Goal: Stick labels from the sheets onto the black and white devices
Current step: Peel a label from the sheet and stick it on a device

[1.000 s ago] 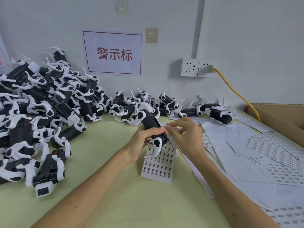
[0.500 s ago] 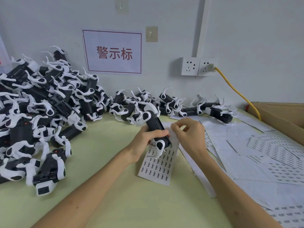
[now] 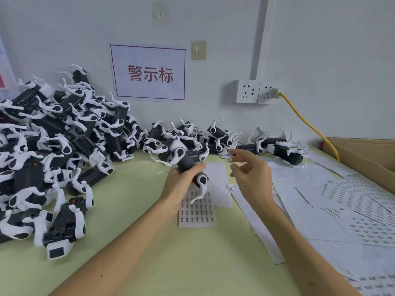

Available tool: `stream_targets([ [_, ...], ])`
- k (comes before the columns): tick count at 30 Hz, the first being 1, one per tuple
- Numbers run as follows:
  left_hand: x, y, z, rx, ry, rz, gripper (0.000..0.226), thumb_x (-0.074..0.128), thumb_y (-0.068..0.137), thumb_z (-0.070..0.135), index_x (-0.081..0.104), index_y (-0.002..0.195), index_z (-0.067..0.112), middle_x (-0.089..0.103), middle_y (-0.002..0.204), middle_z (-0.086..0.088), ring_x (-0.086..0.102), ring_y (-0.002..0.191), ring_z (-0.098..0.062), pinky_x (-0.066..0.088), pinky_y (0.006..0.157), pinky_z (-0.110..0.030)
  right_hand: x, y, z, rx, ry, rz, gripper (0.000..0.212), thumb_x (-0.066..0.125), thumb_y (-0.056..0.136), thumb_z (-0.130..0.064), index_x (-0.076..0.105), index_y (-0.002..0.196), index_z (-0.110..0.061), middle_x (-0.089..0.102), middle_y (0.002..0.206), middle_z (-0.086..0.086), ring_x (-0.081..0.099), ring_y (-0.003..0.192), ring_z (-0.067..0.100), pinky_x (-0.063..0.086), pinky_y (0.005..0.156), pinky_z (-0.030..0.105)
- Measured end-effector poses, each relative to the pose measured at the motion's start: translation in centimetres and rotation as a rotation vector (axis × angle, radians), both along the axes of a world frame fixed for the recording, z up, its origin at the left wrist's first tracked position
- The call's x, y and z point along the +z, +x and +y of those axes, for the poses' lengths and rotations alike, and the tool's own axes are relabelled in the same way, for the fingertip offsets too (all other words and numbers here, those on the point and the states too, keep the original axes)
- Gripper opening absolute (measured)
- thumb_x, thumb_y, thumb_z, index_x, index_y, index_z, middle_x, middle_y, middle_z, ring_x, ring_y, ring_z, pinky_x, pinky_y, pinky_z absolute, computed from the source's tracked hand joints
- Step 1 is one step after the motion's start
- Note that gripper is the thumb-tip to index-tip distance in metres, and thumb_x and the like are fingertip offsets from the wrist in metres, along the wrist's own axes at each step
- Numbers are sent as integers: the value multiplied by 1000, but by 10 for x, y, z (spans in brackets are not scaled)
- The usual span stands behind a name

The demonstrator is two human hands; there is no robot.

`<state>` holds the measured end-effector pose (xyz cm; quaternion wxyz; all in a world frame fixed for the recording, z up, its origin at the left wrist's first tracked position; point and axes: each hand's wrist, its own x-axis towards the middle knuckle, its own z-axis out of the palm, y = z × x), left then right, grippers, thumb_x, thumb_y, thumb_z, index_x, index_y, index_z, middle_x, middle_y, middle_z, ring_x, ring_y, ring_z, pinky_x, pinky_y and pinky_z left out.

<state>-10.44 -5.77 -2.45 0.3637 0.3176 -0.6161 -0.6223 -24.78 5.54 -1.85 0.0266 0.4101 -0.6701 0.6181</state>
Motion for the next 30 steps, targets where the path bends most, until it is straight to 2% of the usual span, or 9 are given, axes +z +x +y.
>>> stream_targets([
  [5,8,7,-15,256,-1,212,19,82,82,34,74,96,24,79,93,7,73,89,-11,52,79,-28,1,3,1,31,-9,-17,49,58,89,5,69,121,-30,73,99,-19,71,69,9,50,55,15],
  [8,16,12,-21,55,120,76,22,80,83,35,71,99,22,78,90,5,72,83,-14,48,70,-27,0,4,1,53,-13,-35,48,58,91,3,68,122,-32,74,99,-18,71,67,7,47,52,14],
  [11,15,8,-13,-133,298,4,17,76,85,35,68,80,21,70,76,1,62,66,-15,43,57,-26,0,4,2,53,-7,-41,46,58,92,3,70,124,-27,74,97,-18,70,63,7,42,47,12],
  [14,8,2,-11,95,-12,-6,21,81,78,36,71,85,20,75,78,3,68,78,-15,51,66,-24,0,5,2,57,10,-48,46,57,92,4,70,124,-26,73,97,-19,70,62,7,40,43,13],
  [16,10,4,-10,87,-110,36,31,78,69,43,75,87,18,78,81,2,70,83,-17,54,72,-24,1,6,2,65,22,-42,48,56,90,5,70,124,-27,72,98,-20,69,62,8,42,42,15],
  [20,14,3,-9,-221,163,156,57,68,74,48,74,117,11,78,112,-4,68,98,-17,42,91,-36,0,9,3,96,63,14,53,56,89,3,67,121,-37,71,94,-29,70,66,9,45,47,16],
  [22,13,2,-7,-275,184,149,56,66,77,49,72,118,11,76,119,-6,67,103,-18,38,97,-40,1,11,2,105,85,42,55,58,88,3,65,118,-43,68,94,-37,70,67,8,46,51,14],
  [26,15,5,-3,-341,229,217,69,63,83,45,60,133,-2,75,122,-9,64,109,-22,37,87,-35,-2,9,0,114,101,93,56,59,88,1,65,117,-47,68,99,-36,70,66,8,47,56,13],
  [30,18,6,4,-359,236,229,54,64,85,42,61,126,7,73,124,-10,52,109,-28,26,73,-33,-4,6,-2,120,104,97,54,59,88,0,66,116,-46,69,98,-34,69,65,9,44,55,13],
])
